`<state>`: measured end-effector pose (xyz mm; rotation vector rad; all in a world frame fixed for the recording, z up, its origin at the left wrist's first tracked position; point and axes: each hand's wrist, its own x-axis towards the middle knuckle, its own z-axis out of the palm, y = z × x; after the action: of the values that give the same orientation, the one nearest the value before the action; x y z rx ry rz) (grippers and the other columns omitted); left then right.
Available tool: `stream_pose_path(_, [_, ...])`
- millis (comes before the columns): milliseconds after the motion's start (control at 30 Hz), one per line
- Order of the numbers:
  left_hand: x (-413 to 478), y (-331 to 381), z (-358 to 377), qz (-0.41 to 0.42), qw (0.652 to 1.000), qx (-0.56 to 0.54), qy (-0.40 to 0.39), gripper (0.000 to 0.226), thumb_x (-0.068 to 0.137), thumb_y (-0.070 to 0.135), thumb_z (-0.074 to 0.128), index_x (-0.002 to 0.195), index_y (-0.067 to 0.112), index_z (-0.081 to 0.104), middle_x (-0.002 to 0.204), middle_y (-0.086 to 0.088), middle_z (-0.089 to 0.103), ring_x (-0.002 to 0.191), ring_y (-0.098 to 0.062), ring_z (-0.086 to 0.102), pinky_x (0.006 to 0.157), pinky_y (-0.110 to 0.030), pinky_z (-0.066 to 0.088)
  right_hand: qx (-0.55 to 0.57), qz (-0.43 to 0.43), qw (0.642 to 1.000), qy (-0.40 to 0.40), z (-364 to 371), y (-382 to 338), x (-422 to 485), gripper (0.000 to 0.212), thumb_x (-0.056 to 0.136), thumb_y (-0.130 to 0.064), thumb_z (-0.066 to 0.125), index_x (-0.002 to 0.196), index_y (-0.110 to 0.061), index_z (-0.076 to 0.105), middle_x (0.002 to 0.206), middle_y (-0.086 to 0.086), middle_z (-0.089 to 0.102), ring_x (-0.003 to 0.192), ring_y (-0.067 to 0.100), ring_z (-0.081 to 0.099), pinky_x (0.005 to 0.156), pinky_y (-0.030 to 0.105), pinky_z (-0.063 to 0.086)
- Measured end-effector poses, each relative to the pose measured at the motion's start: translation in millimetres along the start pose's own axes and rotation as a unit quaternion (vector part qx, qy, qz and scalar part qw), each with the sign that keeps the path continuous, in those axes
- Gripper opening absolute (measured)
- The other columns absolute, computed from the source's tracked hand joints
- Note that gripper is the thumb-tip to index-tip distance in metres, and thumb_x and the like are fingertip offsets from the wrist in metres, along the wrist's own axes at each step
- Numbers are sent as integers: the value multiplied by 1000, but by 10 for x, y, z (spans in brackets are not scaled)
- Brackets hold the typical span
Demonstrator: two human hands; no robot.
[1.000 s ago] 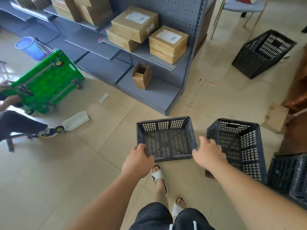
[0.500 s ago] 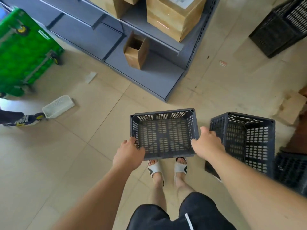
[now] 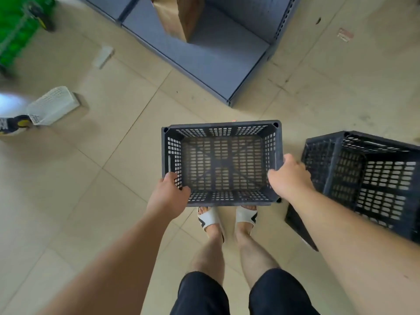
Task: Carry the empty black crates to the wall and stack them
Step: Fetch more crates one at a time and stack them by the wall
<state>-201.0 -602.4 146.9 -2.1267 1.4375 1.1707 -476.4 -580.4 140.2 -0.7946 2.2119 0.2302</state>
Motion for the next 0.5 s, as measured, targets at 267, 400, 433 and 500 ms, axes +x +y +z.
stream_pose_path(267, [902, -188, 642, -29, 999, 0, 25, 58, 96, 32, 52, 150, 17, 40, 147, -6, 48, 111, -32, 62, 79, -33, 47, 4, 42, 999, 10, 669, 280, 923, 55, 94, -35, 54, 143, -19, 35, 135, 14, 45, 118, 36, 49, 77, 42, 48])
stream_pose_path(400, [1329, -338, 760, -49, 996, 2, 75, 58, 96, 28, 53, 150, 13, 39, 145, -10, 47, 114, -34, 59, 83, -36, 45, 9, 69, 998, 14, 945, 370, 1309, 56, 94, -35, 55, 142, -15, 34, 137, 16, 44, 121, 39, 48, 84, 46, 50])
stream_pose_path(433, [1434, -368, 772, -57, 994, 0, 91, 57, 96, 27, 53, 150, 12, 39, 144, -11, 46, 117, -34, 57, 85, -38, 44, 9, 75, 997, 18, 1013, 392, 1396, 57, 94, -35, 55, 142, -14, 33, 138, 17, 43, 121, 39, 47, 85, 47, 50])
stream_pose_path(500, [1652, -431, 782, -76, 989, -20, 129, 58, 96, 27, 55, 148, 10, 39, 143, -12, 44, 122, -35, 54, 91, -42, 46, 13, 87, 996, 31, 1138, 418, 1569, 60, 94, -34, 57, 144, -13, 31, 140, 18, 42, 123, 40, 47, 86, 48, 49])
